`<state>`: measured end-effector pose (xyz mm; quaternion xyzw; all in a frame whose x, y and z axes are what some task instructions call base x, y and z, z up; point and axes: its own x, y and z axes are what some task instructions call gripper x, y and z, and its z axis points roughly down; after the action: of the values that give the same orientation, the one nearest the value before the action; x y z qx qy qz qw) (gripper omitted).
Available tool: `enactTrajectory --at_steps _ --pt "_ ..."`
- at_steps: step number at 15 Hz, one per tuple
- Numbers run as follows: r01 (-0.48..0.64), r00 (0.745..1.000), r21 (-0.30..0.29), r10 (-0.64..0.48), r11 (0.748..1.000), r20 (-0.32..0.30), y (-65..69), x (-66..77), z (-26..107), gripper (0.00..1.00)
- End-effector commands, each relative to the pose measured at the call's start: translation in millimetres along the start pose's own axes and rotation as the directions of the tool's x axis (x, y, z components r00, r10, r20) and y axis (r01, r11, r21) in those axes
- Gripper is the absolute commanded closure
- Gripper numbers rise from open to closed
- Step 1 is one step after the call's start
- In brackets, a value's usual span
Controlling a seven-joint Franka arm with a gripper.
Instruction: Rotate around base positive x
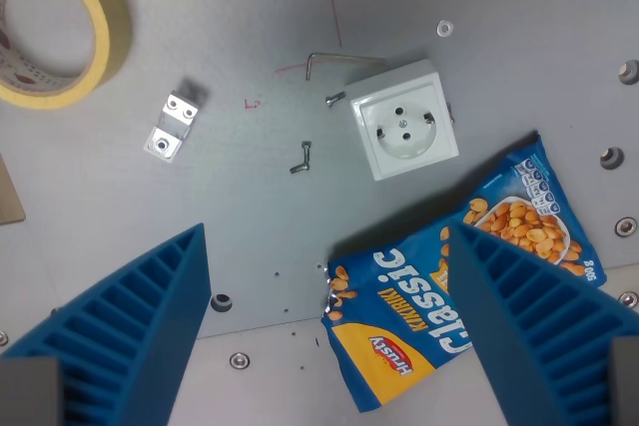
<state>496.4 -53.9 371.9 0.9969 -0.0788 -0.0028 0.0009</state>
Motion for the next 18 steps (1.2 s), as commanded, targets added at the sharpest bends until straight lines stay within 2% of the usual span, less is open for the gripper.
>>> enactTrajectory --at_steps 1,9,18 --pt "0.000 1.000 0.014 0.000 1.000 -0.002 0.2 -0.4 -2.3 0.00" --pt "0.000 1.000 0.119 -0.001 0.993 0.014 0.2 -0.4 -2.3 0.00" --pt "-0.003 0.999 0.235 -0.005 0.972 0.034 0.2 -0.4 -2.3 0.00"
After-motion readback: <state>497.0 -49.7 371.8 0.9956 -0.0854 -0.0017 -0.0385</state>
